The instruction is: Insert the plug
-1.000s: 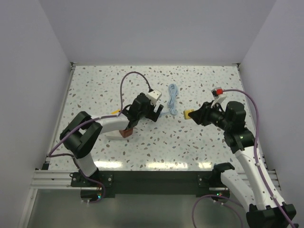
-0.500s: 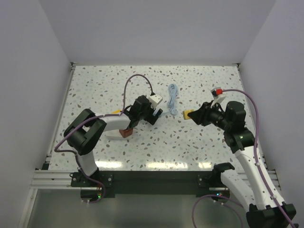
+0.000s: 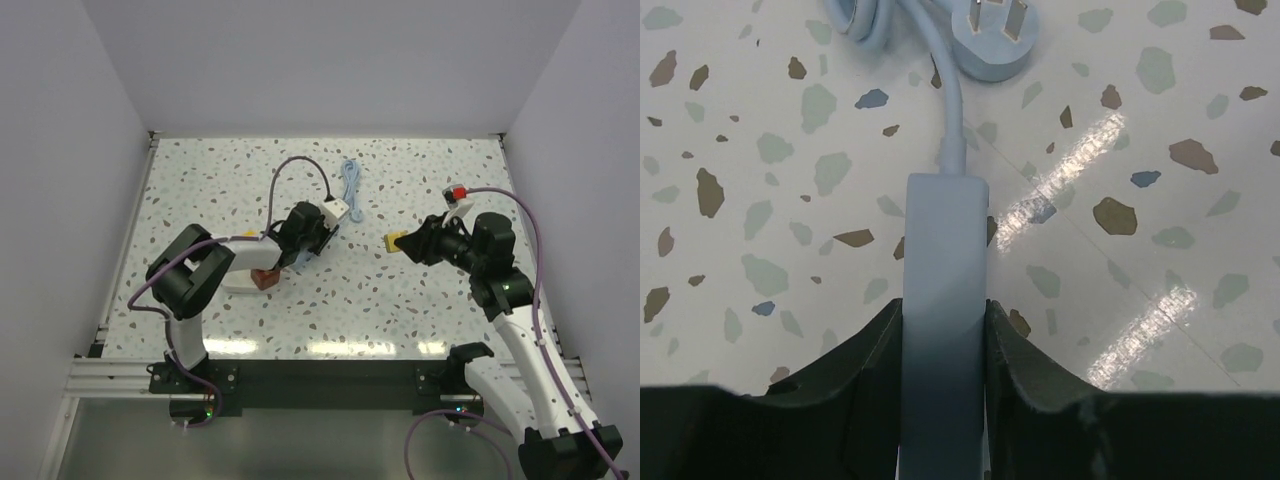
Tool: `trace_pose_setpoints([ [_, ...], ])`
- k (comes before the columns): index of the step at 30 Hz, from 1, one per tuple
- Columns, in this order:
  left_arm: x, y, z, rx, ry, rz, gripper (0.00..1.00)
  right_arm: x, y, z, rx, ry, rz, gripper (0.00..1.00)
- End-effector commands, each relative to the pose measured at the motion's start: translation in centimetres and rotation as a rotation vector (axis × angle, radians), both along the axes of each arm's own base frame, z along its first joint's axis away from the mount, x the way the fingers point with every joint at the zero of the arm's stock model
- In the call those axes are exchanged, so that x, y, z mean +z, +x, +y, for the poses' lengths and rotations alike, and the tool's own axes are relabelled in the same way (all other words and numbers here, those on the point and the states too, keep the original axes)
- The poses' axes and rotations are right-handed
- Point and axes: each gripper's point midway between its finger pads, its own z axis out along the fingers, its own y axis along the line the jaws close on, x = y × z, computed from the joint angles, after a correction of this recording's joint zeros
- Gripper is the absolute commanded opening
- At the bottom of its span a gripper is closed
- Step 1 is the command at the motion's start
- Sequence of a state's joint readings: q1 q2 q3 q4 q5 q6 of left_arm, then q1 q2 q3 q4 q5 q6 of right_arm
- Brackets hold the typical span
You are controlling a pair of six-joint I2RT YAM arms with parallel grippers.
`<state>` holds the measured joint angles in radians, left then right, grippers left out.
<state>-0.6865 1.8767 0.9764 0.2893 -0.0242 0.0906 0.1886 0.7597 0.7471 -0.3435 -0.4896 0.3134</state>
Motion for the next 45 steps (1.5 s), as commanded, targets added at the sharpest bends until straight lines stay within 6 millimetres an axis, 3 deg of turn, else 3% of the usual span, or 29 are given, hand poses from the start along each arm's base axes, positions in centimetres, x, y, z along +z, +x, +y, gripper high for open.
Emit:
trace_pose_setpoints([
  [1,-0.5,0.4,1.6,0.092,0.133,-0.061,0.00,1.1,0.6,0.1,-0.001,0.014,-0.043,0.00],
  [6,4.2,1.7,2.5,0.277,0.363,-0.275,0.00,0.8,0.7,0.3,0.006,0.018,-0.035,0.00],
  [7,5.7,2.3,2.0,0.307,0.376,-0.312,0.00,0.8,0.7,0.3,0.006,0.020,-0.034,0.00],
  [8,5.2,2.1,2.5,0.335,0.454,-0.316,0.00,0.9,0.6,0.3,0.007,0.020,-0.037,0.00],
  [9,6.0,2.6,2.0,0.346,0.465,-0.333,0.00,0.9,0.6,0.2,0.004,0.020,-0.038,0.00],
  [21,-2.3,0.5,0.9,0.263,0.729,-0.262,0.00,1.1,0.5,0.6,0.024,0.034,-0.038,0.00],
  [32,-8.8,-3.1,-6.0,0.102,0.686,-0.134,0.00,0.9,0.5,0.8,0.035,0.041,-0.030,0.00],
  [39,-11.3,-4.4,-7.1,0.114,0.601,-0.041,0.49,0.6,0.6,0.8,0.036,0.039,-0.021,0.00],
  [43,-11.9,-5.0,-7.9,0.114,0.543,-0.004,0.63,0.5,0.6,0.8,0.037,0.037,-0.018,0.00],
  [45,-12.0,-5.2,-8.5,0.101,0.504,0.009,0.64,0.7,0.6,0.8,0.036,0.036,-0.023,0.00],
])
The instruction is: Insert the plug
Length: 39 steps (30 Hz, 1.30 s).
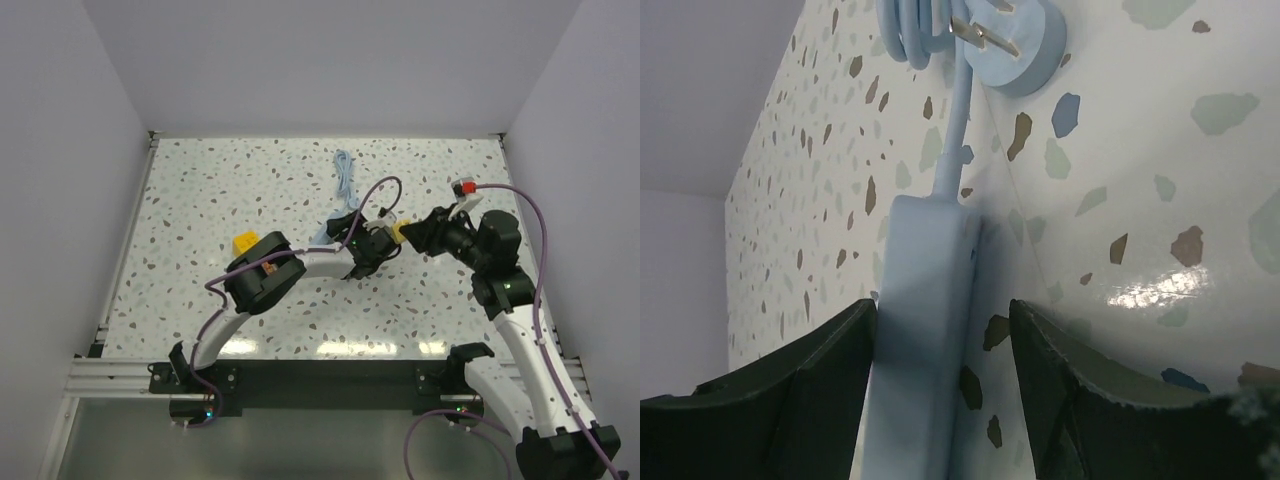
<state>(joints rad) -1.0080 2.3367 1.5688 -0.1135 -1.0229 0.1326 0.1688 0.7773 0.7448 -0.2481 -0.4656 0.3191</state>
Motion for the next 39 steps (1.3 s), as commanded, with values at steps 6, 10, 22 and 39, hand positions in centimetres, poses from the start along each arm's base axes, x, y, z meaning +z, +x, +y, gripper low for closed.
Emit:
trace_pose_setpoints([
  [6,-11.1,-7.7,-5.8,-0.233,-0.296,0.430,0.66,-0.6,-1.2,1.3,0.079,0.021,0.047,0.00],
  [10,-11.9,-9.0,-6.2,-0.228,-0.367,0.490,0.66,-0.6,-1.2,1.2,0.073,0.019,0.045,0.00],
  [22,-12.7,-11.4,-7.2,-0.258,-0.544,0.560,0.66,-0.5,-1.2,1.0,0.062,0.009,0.045,0.00],
  [39,0.9,-10.4,-12.1,-0.546,-0.790,0.387,0.70,4.3,-1.6,-1.2,-0.061,-0.029,-0.054,0.00],
])
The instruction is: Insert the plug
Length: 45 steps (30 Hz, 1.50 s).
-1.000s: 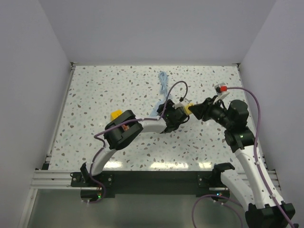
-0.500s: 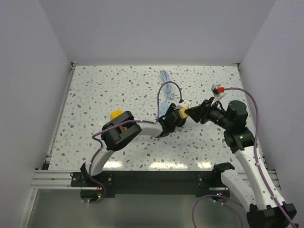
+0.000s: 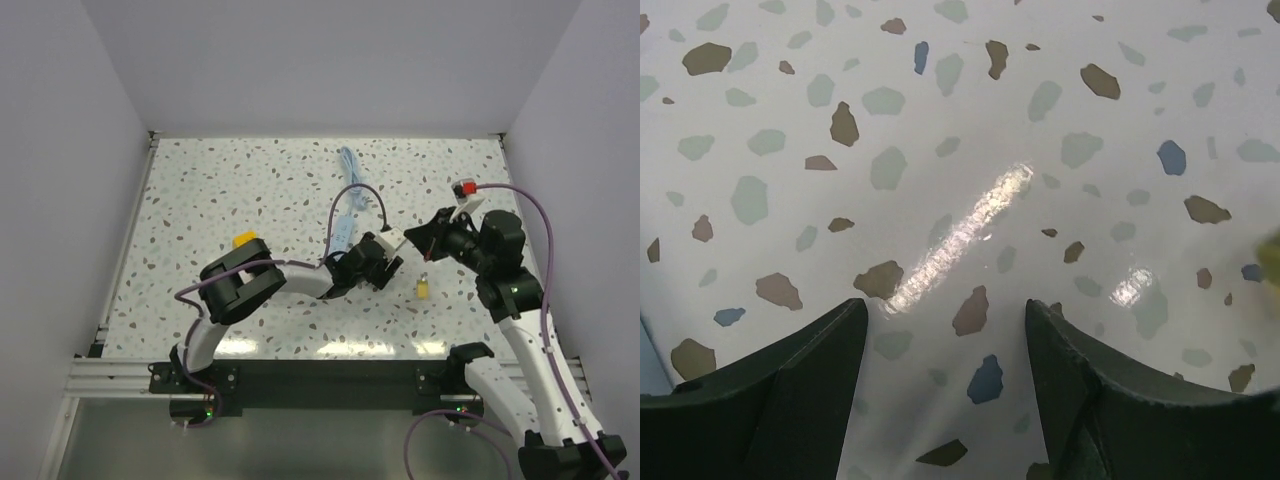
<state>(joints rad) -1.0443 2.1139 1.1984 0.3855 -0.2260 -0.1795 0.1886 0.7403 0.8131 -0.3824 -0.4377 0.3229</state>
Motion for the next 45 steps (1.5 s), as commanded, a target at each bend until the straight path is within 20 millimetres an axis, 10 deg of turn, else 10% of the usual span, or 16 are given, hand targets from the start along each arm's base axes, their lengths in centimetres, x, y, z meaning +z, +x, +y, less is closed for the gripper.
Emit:
trace_pose_setpoints([
  [1,2.5,-1.3,0.0,-0.085,-0.005,-0.008,0.70,3.4,-0.1,-1.1,-0.055,-0.019,-0.090,0.00],
  [10,3.5,1.8,3.0,-0.031,-0.029,-0.036,0.72,2.9,0.4,-3.7,-0.195,-0.088,-0.077,0.00],
  [15,7.1,0.2,0.2,-0.206,-0.088,-0.132,0.75,2.4,2.3,-4.6,-0.271,-0.113,-0.045,0.02],
  [20,8.6,-3.0,-3.5,-0.442,-0.202,-0.127,0.78,2.8,5.1,-8.2,-0.488,-0.193,-0.035,0.37],
  [27,9.8,-3.3,-2.4,-0.444,-0.187,-0.180,0.82,-2.1,4.6,-15.4,-0.815,-0.391,0.155,0.97],
  [37,12.2,-1.6,2.0,-0.336,-0.199,-0.185,0.85,-14.8,2.8,-20.0,-1.042,-0.233,0.506,0.99],
  [45,13.8,-1.8,4.5,-0.307,-0.226,-0.207,0.86,-16.3,0.5,-23.1,-1.212,-0.251,0.531,0.99],
])
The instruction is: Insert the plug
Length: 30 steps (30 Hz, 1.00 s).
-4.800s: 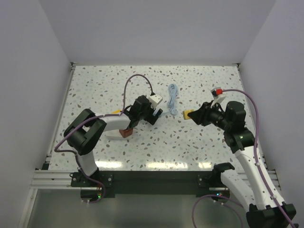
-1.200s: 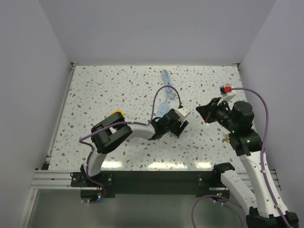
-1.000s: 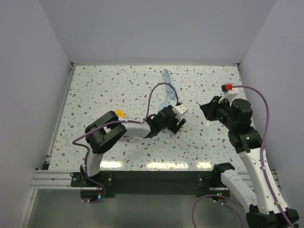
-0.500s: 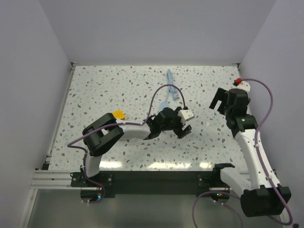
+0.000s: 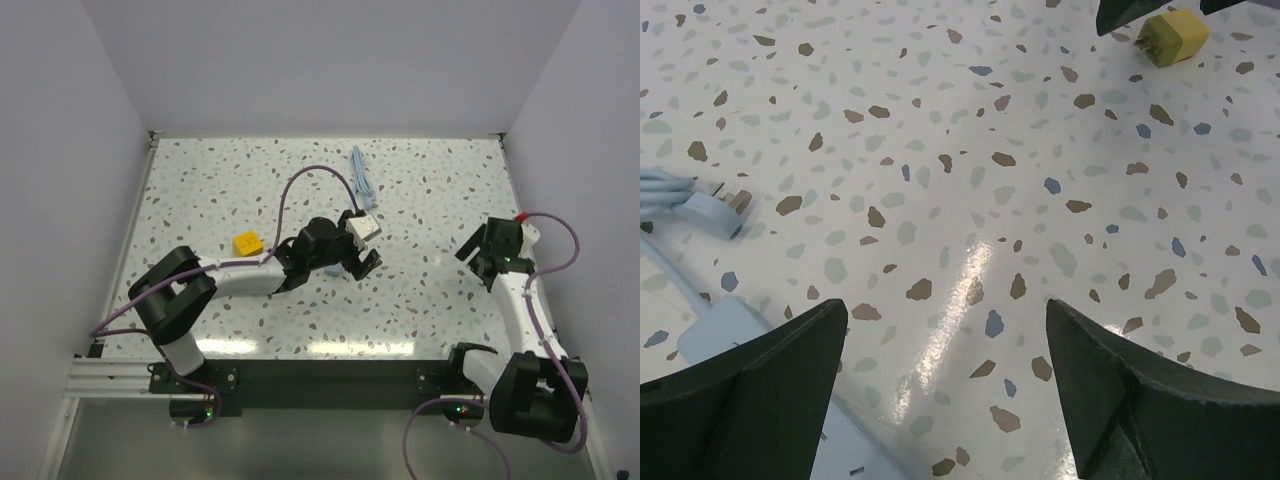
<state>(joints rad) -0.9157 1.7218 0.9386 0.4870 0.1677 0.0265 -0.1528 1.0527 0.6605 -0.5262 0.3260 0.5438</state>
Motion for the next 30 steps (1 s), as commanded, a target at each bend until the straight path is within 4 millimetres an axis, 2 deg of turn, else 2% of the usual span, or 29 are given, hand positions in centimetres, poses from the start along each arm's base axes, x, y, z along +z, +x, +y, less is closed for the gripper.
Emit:
trace_pose_setpoints([
  [1,2.7,0.1,0.5,0.008,-0.068,-0.044,0.86,0.6,0.2,-2.4,-0.119,-0.025,-0.070,0.99],
  [7,2.9,0.1,0.4,-0.003,-0.071,-0.041,0.86,-2.6,-1.0,-3.3,-0.163,0.069,-0.038,0.99],
  [15,1.9,0.4,0.2,-0.011,-0.059,-0.022,0.87,-2.4,-2.0,-5.3,-0.238,0.041,-0.052,0.99],
  [20,1.5,0.7,0.3,-0.011,-0.052,-0.016,0.87,-3.1,-2.1,-6.1,-0.267,0.052,-0.043,0.99],
  [30,1.5,1.0,1.1,0.001,-0.046,-0.018,0.87,-3.1,-0.6,-7.3,-0.277,0.046,-0.062,0.99],
])
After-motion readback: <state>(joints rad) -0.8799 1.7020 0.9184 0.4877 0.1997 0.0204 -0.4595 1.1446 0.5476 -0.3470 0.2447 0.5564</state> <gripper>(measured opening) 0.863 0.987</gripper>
